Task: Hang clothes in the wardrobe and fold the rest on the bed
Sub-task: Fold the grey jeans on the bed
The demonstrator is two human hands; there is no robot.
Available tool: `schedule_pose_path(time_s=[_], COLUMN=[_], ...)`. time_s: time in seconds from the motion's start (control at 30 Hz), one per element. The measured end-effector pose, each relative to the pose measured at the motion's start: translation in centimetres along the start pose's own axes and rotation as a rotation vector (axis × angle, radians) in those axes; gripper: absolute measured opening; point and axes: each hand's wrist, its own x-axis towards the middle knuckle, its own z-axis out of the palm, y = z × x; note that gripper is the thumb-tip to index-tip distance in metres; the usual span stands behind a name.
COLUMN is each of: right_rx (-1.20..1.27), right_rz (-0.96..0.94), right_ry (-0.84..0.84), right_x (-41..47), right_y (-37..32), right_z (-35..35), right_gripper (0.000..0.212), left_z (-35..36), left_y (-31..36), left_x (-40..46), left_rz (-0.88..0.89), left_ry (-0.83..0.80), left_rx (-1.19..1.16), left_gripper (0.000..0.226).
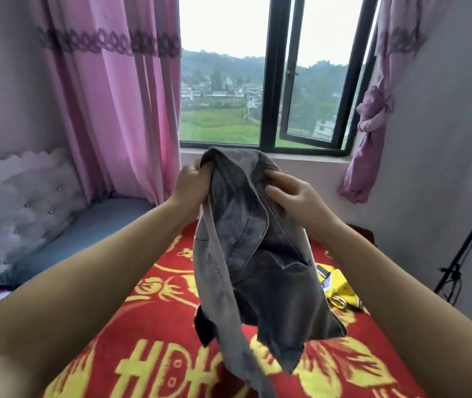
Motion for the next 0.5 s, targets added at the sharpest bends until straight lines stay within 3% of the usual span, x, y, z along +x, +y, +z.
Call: schedule_pose_path(time_s=[0.07,0.1,0.17,0.23,0.3,0.37,0.5], right_rx=[-0.363,-0.492,-0.603,-0.661,-0.602,-0.442,-0.340], right_rz=[-0.034,0.044,0.333,0.539,0.564,0.516,0.387], right_ry=[0.074,0.044,-0.160,-0.399,-0.500,-0.465,-0.493], right_x=[-1.7,-3.1,-6.3,-9.7,-11.7,-11.6,-8.2], right_y=[3.8,6.1,11.4,15.9,18.2,18.1,15.3], right_z=[-1.1,-1.2,-0.7,1.1,3.7,6.5,10.8], right_gripper=[0.066,0.081,0.106,0.110,0.106,0.098,0.027], left_z=[0.6,0.8,1.0,0.6,-0.3,-1.7,-5.0], left_y=[1.4,2.1,3.6,4.7,5.4,5.7,4.9], left_x=[0.6,0.9,1.2,1.3,1.1,0.6,-0.3], left_rz=[-0.012,-0.009,0.010,0.009,-0.009,-0.002,-0.061], left_ry=[0.000,-0.023,-0.098,-0.153,-0.205,-0.265,-0.316], left_rx=[-0.117,-0.173,-0.265,-0.340,-0.396,-0.375,-0.195], left_gripper=[0.017,0.017,0.017,0.027,0.034,0.036,0.037])
